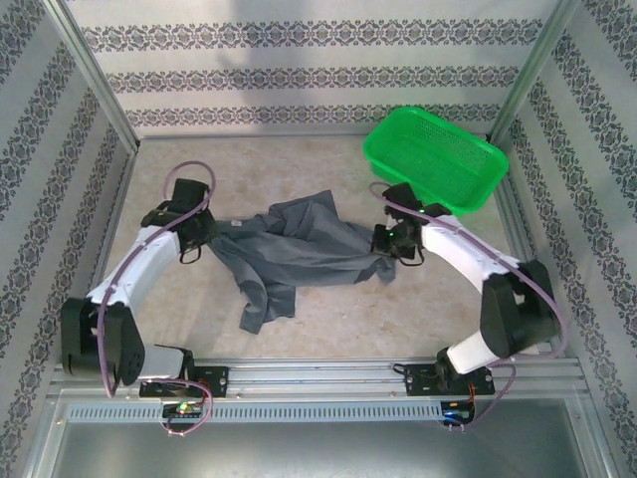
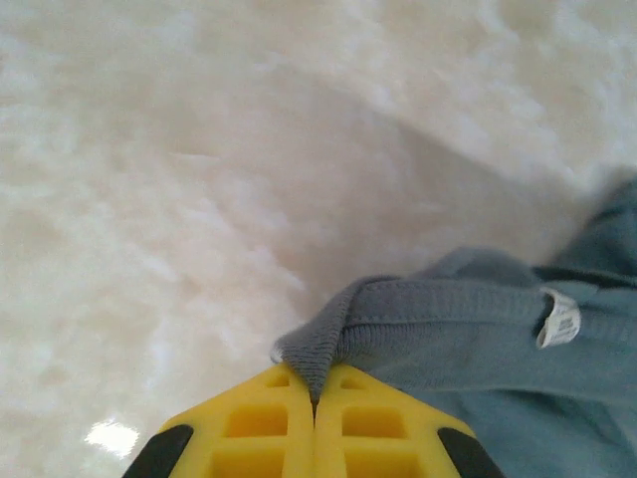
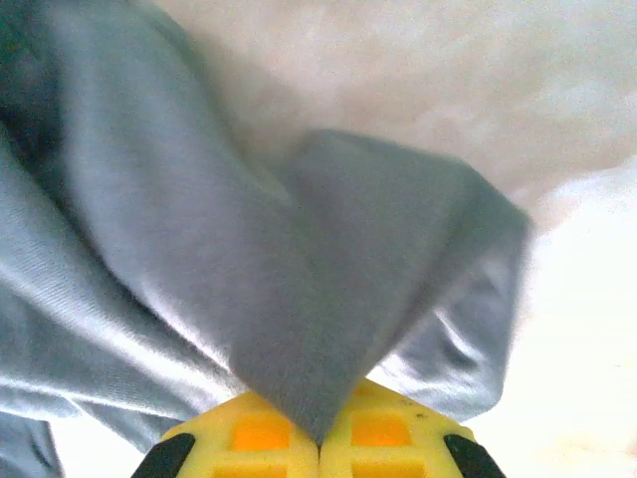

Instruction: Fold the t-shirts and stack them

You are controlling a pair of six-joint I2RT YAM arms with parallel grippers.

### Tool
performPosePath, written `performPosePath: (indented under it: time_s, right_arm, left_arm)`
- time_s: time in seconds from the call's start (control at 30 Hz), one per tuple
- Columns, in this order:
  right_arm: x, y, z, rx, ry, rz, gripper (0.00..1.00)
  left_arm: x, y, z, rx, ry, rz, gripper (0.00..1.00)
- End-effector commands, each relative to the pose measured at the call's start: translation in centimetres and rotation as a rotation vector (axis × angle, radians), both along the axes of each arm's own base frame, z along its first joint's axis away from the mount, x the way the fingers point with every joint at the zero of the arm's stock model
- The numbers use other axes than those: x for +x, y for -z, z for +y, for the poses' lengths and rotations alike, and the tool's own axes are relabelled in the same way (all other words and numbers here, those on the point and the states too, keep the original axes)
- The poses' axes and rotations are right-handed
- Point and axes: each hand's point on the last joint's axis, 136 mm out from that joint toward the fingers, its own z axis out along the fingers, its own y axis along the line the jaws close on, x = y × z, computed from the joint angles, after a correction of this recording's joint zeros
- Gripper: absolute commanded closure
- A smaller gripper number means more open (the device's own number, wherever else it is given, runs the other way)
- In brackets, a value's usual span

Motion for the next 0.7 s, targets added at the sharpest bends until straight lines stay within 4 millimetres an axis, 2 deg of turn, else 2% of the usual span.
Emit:
performPosePath:
  time_s: [0.0,0.17,0.27,0.4,0.47,0.5,0.57,0.63,0.67]
  right_arm:
    - [0.0,-2.7,-2.5,-0.049,0.056,-0.042,1.0]
    - [0.7,-4.4,-2.9,-0.039,0.044,-0.062,1.0]
    - [2.1,-3.5,-2.7,-0.022,0.055,-0.037,1.0]
    - [5.0,-1.3,-1.9,0.018,0.071,0.039,1.0]
    - [6.4,-0.1,-1.2,0.037,0.065,0.083,1.0]
    - [7.1,0.5,-0.9,0.051,0.065,0.108,1.0]
    - [8.2,0.9,-0.4,0.063,0.062,0.142,0.98]
    - [8.8,0.4,-0.5,0.054,0.065,0.134,0.8]
    - [8.9,0.1,-0.7,0.046,0.067,0.12,0.73]
  left_arm:
    - [-1.7,0.1,2.1,-0.069,-0.16,-0.02,1.0]
    - [-0.9,0.1,3.1,-0.185,-0.233,-0.109,1.0]
    - [0.0,1.3,3.4,-0.253,-0.262,-0.126,1.0]
    - [1.3,2.7,4.9,-0.258,-0.272,-0.111,0.97]
    - [1.9,3.5,5.6,-0.239,-0.245,-0.078,0.87]
    - [2.0,4.0,6.0,-0.227,-0.235,-0.048,0.74]
    - [2.1,4.1,6.3,-0.204,-0.216,-0.014,0.61]
    - [1.3,4.0,6.0,-0.21,-0.222,-0.002,0.5]
    - [0.7,4.0,5.6,-0.216,-0.223,0.002,0.48]
